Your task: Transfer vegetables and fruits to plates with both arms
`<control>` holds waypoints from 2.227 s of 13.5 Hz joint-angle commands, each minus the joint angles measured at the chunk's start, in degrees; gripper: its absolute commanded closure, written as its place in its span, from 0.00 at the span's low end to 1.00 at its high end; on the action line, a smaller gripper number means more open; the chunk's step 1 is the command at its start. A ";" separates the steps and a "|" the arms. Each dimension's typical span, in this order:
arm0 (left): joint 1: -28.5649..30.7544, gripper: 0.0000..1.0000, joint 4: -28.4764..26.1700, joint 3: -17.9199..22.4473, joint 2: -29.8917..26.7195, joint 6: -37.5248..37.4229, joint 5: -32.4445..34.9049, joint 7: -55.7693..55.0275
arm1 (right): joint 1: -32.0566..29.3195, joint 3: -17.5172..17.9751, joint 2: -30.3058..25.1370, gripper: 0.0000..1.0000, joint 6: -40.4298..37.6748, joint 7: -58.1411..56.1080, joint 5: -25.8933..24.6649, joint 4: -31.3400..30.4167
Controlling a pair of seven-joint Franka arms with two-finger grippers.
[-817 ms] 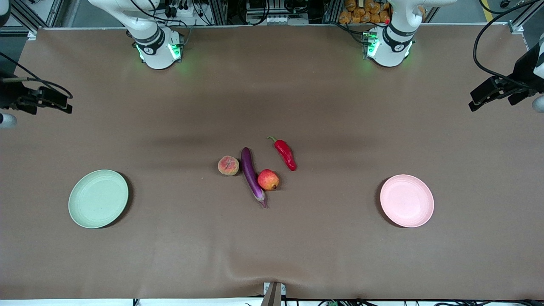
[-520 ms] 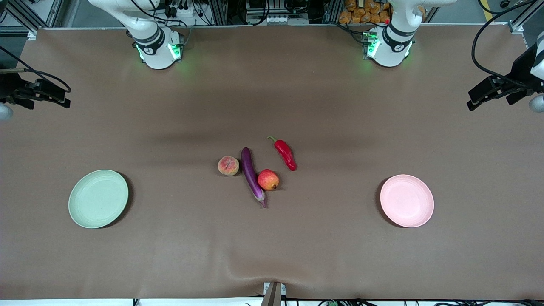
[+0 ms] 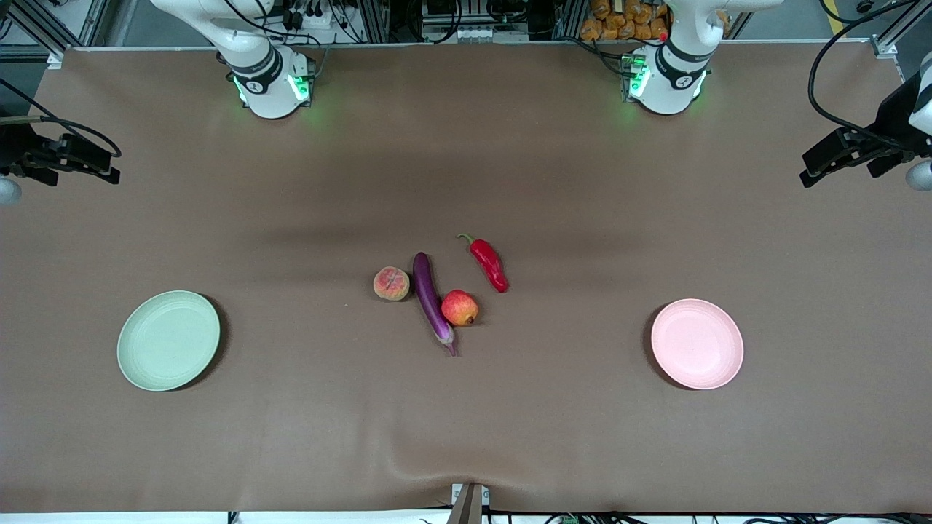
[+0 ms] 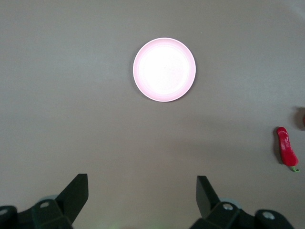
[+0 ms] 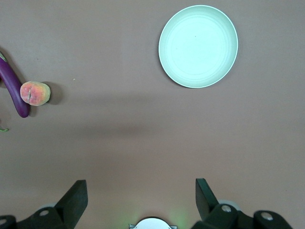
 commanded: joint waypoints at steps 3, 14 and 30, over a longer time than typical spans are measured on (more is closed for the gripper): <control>0.05 0.00 0.89 -1.06 0.17 -1.23 -0.78 0.70 | 1.16 -0.85 -1.43 0.00 -0.17 0.91 -0.93 -1.25; -4.94 0.00 1.68 -8.17 12.97 7.45 0.19 -6.60 | 1.60 -1.46 -0.99 0.00 -0.44 0.91 -0.93 -0.90; -31.14 0.05 -12.47 -8.44 35.13 44.28 6.58 -64.83 | 3.26 -1.02 15.17 0.00 9.75 0.99 10.65 0.67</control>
